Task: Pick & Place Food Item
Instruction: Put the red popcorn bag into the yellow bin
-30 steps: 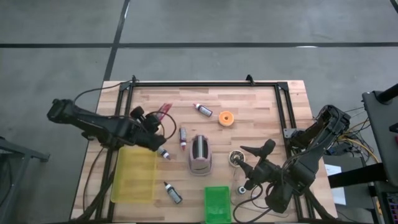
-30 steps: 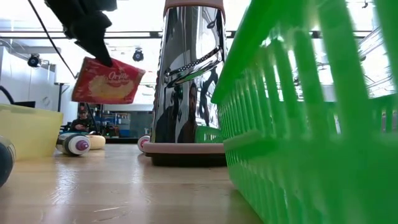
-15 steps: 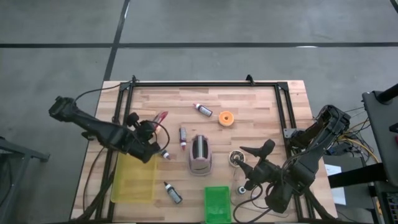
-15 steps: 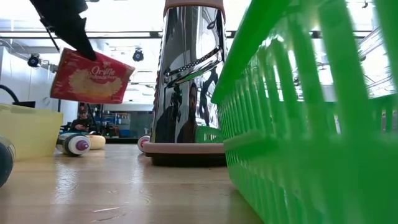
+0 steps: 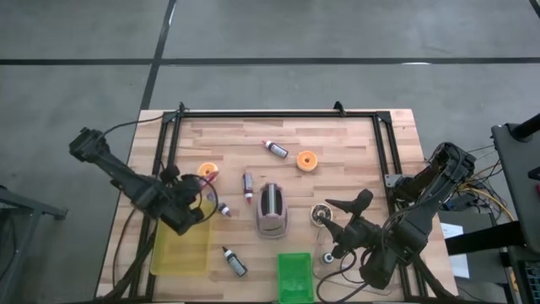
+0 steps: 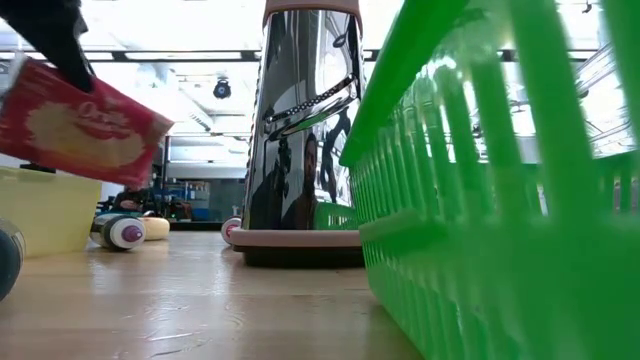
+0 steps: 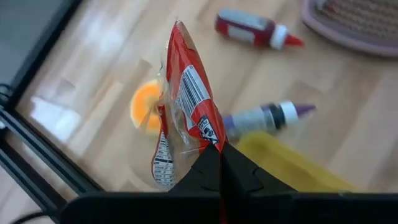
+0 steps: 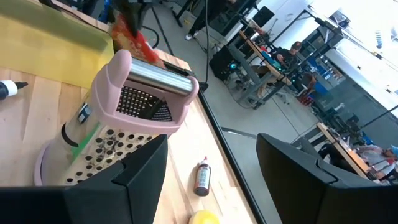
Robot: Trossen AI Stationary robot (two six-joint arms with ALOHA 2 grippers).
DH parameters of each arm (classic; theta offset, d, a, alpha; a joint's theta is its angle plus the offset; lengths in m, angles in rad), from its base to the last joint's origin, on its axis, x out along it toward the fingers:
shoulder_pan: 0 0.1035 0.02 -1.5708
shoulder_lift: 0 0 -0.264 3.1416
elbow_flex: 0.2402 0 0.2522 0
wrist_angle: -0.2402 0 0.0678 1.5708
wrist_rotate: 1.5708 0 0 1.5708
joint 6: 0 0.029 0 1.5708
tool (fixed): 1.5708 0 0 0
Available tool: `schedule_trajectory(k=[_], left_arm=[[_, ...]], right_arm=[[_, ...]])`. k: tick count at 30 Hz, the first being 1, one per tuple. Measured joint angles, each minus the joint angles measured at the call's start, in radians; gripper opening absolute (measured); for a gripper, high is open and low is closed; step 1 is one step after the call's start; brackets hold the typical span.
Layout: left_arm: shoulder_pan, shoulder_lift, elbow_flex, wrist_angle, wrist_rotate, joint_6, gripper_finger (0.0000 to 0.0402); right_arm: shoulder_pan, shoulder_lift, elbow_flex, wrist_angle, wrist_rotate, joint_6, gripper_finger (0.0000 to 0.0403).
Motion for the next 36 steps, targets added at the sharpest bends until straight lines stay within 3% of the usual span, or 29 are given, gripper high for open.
schedule_trajectory(k=[20,36], left_arm=[[-0.140,0.003,0.152,-0.051,0.184,-0.097,0.0000],[-0.201,0.162,0.150,0.069,0.354,-0.115,0.0000]], right_arm=[[0.000,0.000,0.000,0.000,-0.003,0.000,0.0242],[0.000,0.000,0.000,0.000,-0.021,0.000,0.0242]])
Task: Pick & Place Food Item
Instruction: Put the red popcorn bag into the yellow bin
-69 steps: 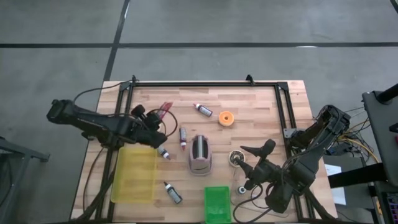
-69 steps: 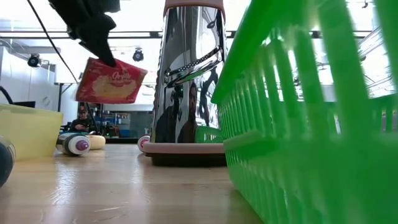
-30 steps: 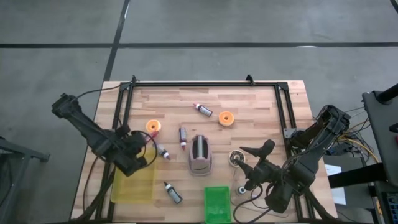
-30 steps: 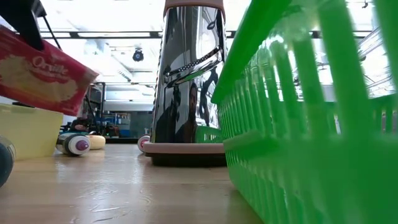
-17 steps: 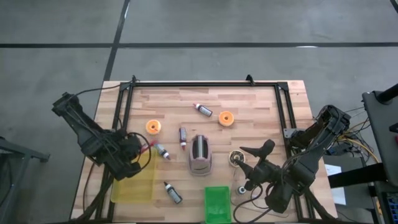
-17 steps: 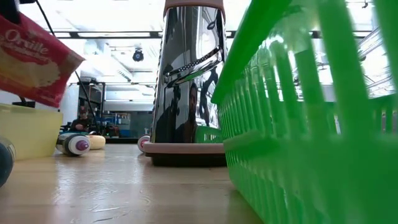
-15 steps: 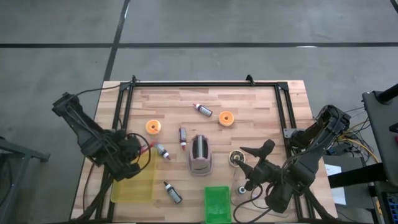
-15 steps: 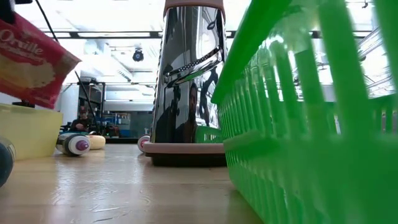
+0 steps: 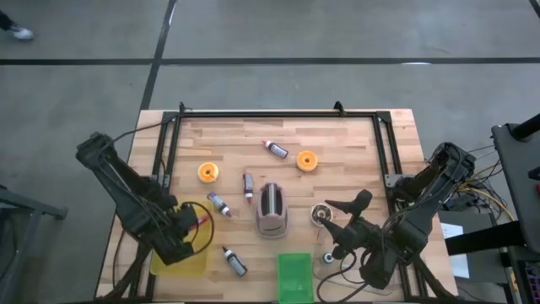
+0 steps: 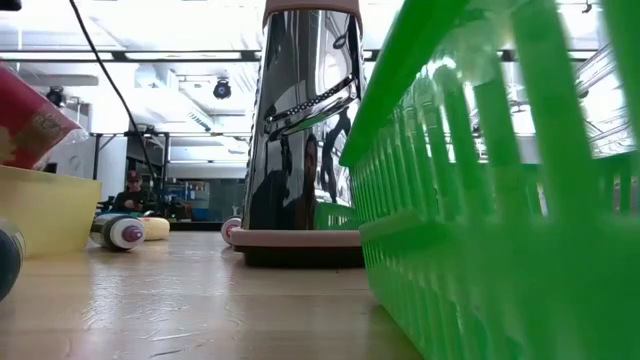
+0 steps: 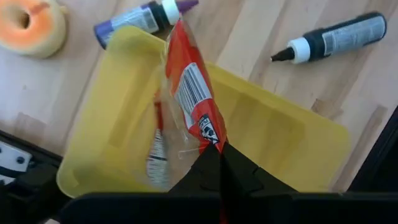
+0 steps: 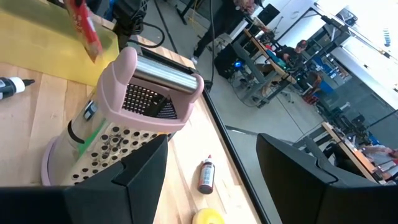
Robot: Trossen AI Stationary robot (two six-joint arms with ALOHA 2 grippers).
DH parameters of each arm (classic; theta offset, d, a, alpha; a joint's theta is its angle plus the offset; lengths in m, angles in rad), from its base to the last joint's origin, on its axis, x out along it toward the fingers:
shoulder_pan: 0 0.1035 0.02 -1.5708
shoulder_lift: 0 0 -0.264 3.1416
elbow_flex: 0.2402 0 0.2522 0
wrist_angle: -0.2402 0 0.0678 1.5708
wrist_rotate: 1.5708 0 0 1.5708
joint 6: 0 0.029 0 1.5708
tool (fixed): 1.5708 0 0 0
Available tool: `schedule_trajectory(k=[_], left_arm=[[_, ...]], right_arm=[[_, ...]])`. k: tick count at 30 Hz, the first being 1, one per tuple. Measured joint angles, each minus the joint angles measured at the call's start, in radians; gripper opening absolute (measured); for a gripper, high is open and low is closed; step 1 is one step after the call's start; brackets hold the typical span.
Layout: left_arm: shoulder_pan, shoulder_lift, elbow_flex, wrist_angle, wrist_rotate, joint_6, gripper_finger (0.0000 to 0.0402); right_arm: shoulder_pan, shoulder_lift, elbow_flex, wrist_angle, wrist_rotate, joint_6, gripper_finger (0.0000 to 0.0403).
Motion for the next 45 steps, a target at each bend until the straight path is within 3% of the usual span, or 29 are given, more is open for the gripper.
schedule_trajectory(k=[12,17,27,35,45], left_arm=[[-0.019,0.051,0.000,0.196,0.124,0.088,0.0000],[-0.023,0.049,0.000,0.204,0.155,0.119,0.0000],[-0.027,0.049,-0.001,0.208,0.339,0.189,0.0000],[-0.026,0.047,-0.070,0.185,0.334,0.181,0.0000],[-0.025,0.047,-0.128,0.155,0.200,0.128,0.0001]], right_arm=[[0.000,-0.008,0.000,0.000,-0.006,0.000,0.0242],[0.000,-0.008,0.000,0.001,-0.017,0.000,0.0242],[0.000,-0.008,0.000,0.005,-0.057,0.000,0.0242],[0.000,-0.008,0.000,0.008,-0.057,0.000,0.0242],[0.000,-0.010,0.008,0.009,-0.057,0.000,0.0242]])
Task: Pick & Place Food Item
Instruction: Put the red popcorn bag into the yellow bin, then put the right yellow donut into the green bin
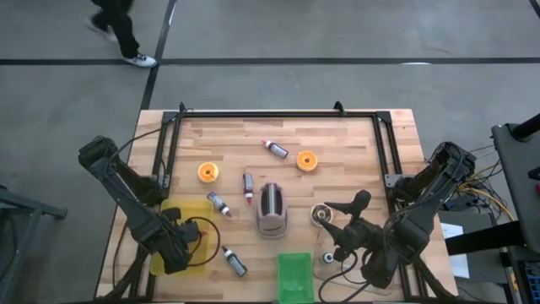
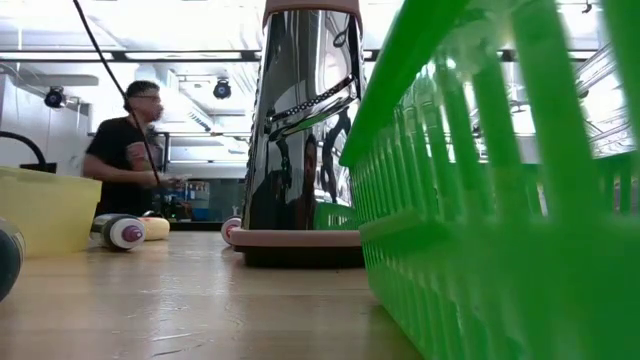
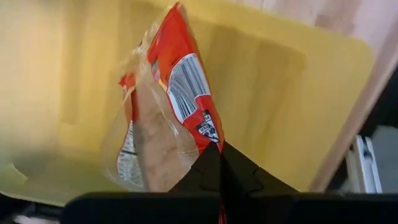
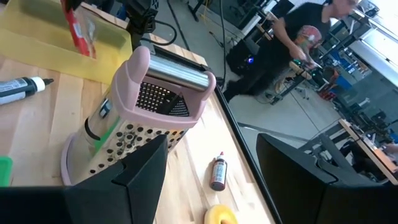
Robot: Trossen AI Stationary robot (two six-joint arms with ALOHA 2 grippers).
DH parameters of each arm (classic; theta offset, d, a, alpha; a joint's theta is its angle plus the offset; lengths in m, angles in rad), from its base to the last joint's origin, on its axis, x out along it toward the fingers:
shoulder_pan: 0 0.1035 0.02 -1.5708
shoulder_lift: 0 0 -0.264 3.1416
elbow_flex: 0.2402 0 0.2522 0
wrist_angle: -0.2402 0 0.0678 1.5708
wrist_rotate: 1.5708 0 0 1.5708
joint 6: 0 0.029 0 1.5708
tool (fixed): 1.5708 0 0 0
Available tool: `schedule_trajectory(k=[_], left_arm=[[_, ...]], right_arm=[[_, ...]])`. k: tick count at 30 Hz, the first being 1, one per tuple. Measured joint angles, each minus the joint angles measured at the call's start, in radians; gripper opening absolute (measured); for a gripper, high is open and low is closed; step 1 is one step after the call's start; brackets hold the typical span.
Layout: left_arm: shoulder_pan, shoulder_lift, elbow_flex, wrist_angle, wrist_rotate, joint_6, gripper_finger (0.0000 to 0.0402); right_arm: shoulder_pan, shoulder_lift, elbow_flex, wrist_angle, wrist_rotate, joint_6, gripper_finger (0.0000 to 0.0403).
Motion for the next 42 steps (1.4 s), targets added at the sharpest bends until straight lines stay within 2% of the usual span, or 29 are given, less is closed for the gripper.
schedule_trajectory(k=[4,8,14,20,26,33,38,42], left_arm=[[0.001,0.000,0.004,0.007,-0.047,-0.004,0.0012],[0.001,0.000,0.004,0.010,-0.079,-0.014,0.0044],[0.001,0.000,0.005,0.026,-0.129,-0.016,0.0127],[0.001,0.000,0.005,0.022,-0.224,-0.011,0.0218],[0.000,0.000,0.005,0.026,-0.430,0.059,0.0272],[0.000,0.000,0.007,0.134,-0.806,0.196,0.0278],[0.000,0.000,0.000,0.351,-1.023,0.421,0.0277],[0.007,-0.002,-0.023,0.645,-1.087,0.727,0.0277]], right_arm=[[0.000,-0.001,0.010,0.001,0.000,-0.003,0.0242],[0.000,-0.001,0.012,0.000,0.000,-0.004,0.0242],[0.000,-0.001,0.012,0.001,0.000,-0.003,0.0242],[0.000,-0.001,0.012,0.001,0.000,-0.003,0.0242],[0.000,-0.001,0.012,0.002,0.000,-0.003,0.0242],[-0.001,-0.001,0.000,0.026,0.008,-0.003,0.0242],[-0.001,-0.001,-0.035,0.065,0.008,-0.006,0.0242],[-0.007,-0.001,-0.098,0.221,0.006,-0.116,0.0242]])
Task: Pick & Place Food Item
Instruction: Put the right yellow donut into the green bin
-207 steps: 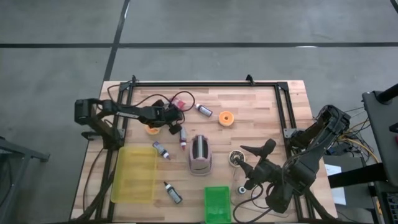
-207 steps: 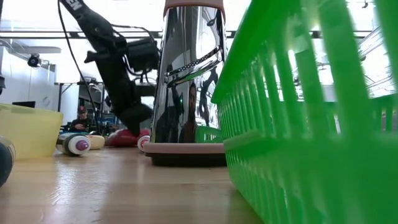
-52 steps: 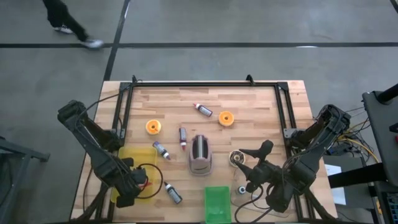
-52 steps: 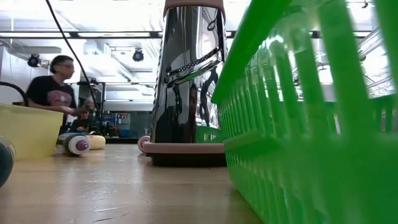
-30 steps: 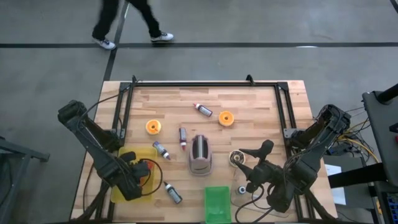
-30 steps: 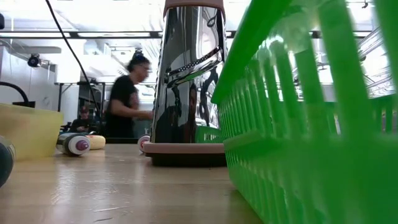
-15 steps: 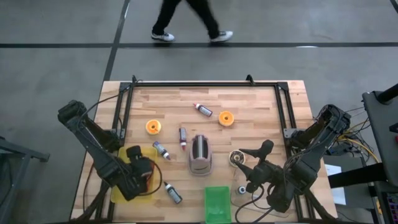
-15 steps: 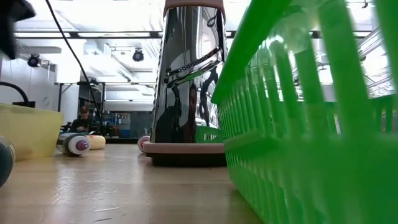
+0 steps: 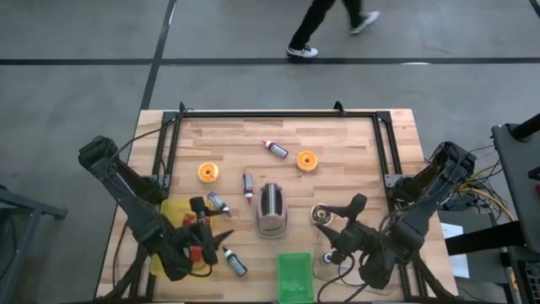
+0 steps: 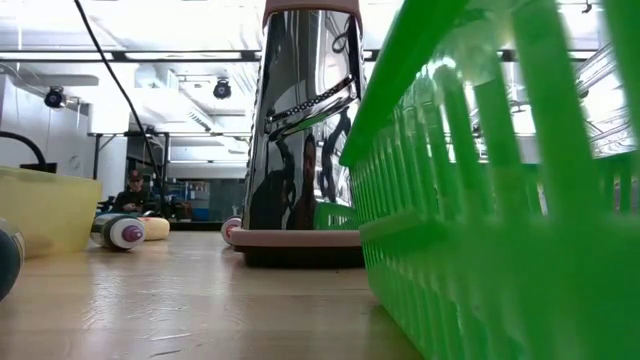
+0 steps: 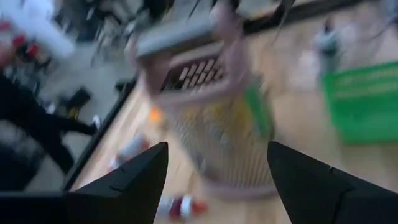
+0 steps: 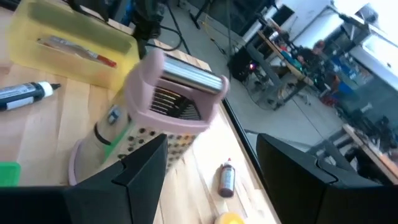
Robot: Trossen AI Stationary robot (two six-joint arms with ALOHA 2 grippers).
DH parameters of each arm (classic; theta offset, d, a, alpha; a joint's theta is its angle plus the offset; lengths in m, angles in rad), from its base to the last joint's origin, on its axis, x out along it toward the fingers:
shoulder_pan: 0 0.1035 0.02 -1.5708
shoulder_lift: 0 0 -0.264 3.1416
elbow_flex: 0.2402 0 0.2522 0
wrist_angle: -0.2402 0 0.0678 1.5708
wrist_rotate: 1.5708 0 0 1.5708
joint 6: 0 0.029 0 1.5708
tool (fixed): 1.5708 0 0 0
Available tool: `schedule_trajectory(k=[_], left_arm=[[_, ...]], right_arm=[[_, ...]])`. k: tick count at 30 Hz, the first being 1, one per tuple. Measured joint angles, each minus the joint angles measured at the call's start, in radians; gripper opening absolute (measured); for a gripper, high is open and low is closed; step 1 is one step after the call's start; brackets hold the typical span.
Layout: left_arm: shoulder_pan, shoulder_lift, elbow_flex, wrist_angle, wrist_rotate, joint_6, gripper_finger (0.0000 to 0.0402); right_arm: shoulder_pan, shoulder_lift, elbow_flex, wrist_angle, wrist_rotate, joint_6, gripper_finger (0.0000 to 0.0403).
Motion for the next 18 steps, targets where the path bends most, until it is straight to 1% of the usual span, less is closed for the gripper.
schedule_trajectory(k=[2,3,6,8,9,11,14,18], left_arm=[[0.012,-0.001,-0.033,0.209,0.019,0.180,0.0276],[0.024,-0.002,-0.054,0.318,0.056,0.269,0.0275],[0.065,-0.003,-0.129,0.647,0.228,0.480,0.0273],[0.087,-0.003,-0.174,0.795,0.309,0.570,0.0272],[0.095,-0.007,-0.192,0.835,0.321,0.600,0.0272],[0.110,-0.030,-0.221,0.850,0.325,0.619,0.0272],[0.135,-0.085,-0.268,0.858,0.327,0.603,0.0272],[0.169,-0.185,-0.358,0.881,0.328,0.590,0.0272]], right_arm=[[-0.011,0.000,-0.035,0.133,-0.039,-0.098,0.0242],[-0.018,0.000,-0.055,0.222,-0.074,-0.157,0.0242],[-0.040,0.000,-0.118,0.498,-0.221,-0.353,0.0242],[-0.046,0.000,-0.156,0.656,-0.291,-0.458,0.0242],[-0.046,0.000,-0.170,0.706,-0.300,-0.495,0.0242],[-0.045,-0.013,-0.189,0.725,-0.304,-0.527,0.0242],[-0.046,-0.059,-0.219,0.716,-0.285,-0.498,0.0242],[-0.056,-0.151,-0.297,0.727,-0.279,-0.473,0.0242]])
